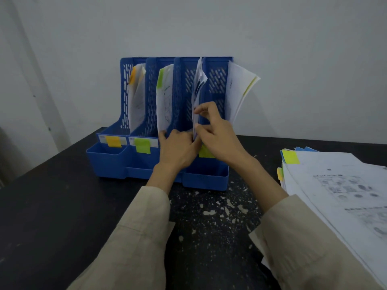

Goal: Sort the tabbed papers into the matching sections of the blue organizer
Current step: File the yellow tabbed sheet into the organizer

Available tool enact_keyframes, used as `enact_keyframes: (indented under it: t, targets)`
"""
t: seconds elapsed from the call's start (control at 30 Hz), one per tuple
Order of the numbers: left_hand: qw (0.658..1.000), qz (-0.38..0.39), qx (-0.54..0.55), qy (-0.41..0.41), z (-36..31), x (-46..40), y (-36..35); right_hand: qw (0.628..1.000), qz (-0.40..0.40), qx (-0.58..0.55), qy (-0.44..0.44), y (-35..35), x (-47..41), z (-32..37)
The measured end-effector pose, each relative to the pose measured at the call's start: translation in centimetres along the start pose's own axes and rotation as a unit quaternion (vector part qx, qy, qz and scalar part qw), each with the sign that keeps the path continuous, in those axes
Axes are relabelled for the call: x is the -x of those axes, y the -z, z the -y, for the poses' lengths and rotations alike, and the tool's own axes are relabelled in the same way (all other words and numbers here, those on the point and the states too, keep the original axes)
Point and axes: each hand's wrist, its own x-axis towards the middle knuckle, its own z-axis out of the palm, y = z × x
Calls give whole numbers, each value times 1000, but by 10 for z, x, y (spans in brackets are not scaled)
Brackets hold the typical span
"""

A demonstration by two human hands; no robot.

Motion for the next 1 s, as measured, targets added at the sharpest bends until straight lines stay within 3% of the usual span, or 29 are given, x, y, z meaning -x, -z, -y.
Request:
enact_keyframes:
  t: [0.13,0.33,0.43,0.77,1.0]
  targets:
    - [1000,-3,4,5,0,0,-2,1000,0,12,-10,2,-1,-2]
    - [985,-90,146,19,-1,-7,0,999,-3,15,-40,10,-3,-5]
    - [975,-95,201,0,-4,-17,3,998,-11,-9,-56,9,-4,-5]
    - [990,-97,98,24,-8,-24,0,995,38,-49,-80,-2,-2,-1]
    - [996,7,78,52,-10,-28,14,992,56,-67,-92,0,-2,-1]
